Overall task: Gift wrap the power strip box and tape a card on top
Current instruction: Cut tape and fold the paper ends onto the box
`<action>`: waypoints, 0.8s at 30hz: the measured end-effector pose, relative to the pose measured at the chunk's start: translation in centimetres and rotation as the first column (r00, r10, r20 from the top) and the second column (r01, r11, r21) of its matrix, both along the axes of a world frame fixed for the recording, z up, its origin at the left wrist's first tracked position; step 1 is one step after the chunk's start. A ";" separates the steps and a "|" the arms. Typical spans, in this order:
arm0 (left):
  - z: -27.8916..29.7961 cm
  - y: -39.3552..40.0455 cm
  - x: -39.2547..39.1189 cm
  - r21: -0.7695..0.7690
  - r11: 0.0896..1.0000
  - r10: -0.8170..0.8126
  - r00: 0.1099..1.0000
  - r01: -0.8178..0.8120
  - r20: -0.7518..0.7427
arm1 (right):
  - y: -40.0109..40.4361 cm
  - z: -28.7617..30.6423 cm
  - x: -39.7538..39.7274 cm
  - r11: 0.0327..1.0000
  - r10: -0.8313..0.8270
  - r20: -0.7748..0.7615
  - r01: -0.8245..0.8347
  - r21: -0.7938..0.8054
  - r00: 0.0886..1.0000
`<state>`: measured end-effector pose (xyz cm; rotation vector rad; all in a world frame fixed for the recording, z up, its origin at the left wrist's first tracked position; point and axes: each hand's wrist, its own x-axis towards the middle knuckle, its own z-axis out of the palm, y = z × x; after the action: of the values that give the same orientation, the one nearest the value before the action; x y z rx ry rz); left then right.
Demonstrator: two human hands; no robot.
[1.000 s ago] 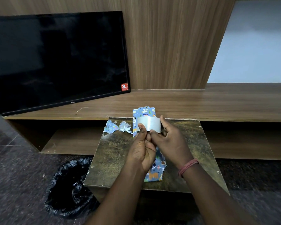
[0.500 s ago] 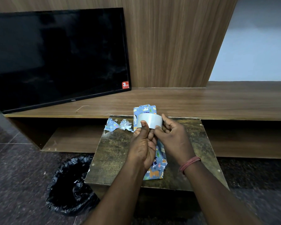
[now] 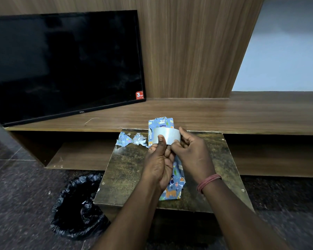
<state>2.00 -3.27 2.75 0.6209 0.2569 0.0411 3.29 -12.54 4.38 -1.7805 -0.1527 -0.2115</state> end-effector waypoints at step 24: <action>-0.6 0.2 0.4 0.027 0.999 0.022 0.999 -0.023 0.034 | 0.8 0.1 -0.1 0.998 0.003 0.056 -0.006 0.060 0.998</action>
<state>2.43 -3.11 2.11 0.6436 0.2310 0.0766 3.18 -11.70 4.44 -1.7153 -0.1890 -0.2603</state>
